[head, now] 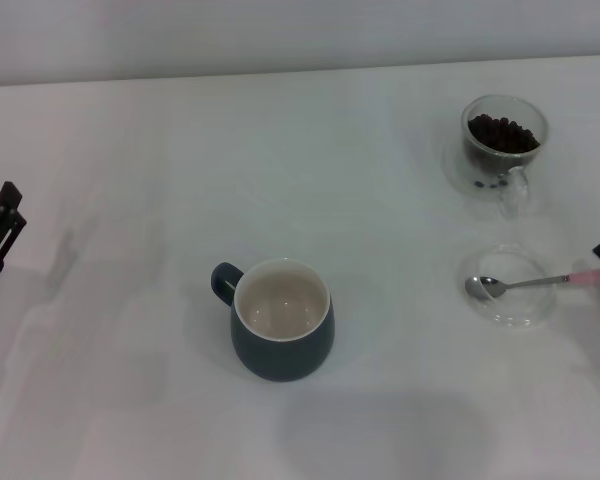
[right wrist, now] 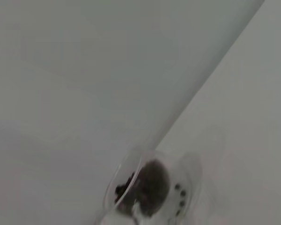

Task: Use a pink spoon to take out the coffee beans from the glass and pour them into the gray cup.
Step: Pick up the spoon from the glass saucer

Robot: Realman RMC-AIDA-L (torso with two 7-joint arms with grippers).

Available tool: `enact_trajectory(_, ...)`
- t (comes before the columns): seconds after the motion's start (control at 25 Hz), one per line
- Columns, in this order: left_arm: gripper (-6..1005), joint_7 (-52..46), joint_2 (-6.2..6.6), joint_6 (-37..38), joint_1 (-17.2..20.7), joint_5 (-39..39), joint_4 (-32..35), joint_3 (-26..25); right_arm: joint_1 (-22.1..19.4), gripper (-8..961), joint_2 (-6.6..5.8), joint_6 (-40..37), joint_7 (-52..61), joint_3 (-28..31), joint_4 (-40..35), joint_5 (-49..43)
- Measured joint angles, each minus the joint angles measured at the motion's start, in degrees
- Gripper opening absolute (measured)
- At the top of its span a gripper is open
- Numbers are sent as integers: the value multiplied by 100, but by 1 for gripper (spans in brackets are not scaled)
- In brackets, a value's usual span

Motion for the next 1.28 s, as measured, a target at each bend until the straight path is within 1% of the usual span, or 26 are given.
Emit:
enact_trajectory(0.32, 832, 2, 0, 8, -32, -16, 13, 0, 68, 871, 11, 64, 28, 18, 4, -167)
enact_trajectory(0.52, 832, 4, 0, 11, -27, -20, 20, 0, 43, 683, 11, 104, 41, 37, 7, -148)
enact_trajectory(0.64, 832, 6, 0, 11, -17, -22, 23, 0, 34, 443, 11, 148, 52, 43, 7, -152)
enact_trajectory(0.84, 831, 6, 0, 8, 4, -25, 24, 0, 28, 416, 6, 168, 151, 5, 7, -166)
enact_trajectory(1.08, 831, 5, -7, -7, 18, -90, 18, -1, 32, 301, 2, 254, 215, -70, -27, -178)
enact_trajectory(1.28, 832, 3, -9, -29, 22, -92, 14, -1, 37, 205, -16, 619, 200, -67, -113, -176)
